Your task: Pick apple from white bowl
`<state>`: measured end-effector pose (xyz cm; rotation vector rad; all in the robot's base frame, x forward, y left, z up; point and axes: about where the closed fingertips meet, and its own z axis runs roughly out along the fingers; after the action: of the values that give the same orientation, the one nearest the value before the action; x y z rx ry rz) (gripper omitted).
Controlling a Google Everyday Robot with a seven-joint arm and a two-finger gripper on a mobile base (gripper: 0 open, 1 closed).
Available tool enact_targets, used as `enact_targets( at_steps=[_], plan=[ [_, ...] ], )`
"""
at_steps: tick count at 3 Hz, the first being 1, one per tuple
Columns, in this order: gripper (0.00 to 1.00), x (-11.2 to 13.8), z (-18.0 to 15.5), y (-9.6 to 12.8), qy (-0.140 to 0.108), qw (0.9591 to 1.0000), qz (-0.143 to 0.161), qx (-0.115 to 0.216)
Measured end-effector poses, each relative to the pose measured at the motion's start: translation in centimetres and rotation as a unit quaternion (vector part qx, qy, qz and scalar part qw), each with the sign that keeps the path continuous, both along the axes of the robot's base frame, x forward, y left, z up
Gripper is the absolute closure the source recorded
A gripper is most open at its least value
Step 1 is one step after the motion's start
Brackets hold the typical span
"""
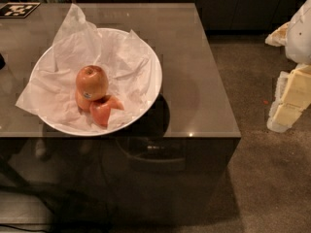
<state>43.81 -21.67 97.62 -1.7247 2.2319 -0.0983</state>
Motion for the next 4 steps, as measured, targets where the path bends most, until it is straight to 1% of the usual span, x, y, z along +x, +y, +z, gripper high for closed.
enact_targets(
  at_steps=[1,2,3,4],
  plan=[
    [0.00,0.0,0.0,0.0,0.000,1.0000,0.000,0.000],
    [0.00,-1.8,0.0,4.2,0.006,0.9997,0.024,-0.003],
    [0.00,-3.6,-0.2,9.5,0.018,0.9979,0.060,-0.020],
    [0.00,-4.6,-0.3,13.7,0.025,0.9946,0.093,-0.037]
  ],
)
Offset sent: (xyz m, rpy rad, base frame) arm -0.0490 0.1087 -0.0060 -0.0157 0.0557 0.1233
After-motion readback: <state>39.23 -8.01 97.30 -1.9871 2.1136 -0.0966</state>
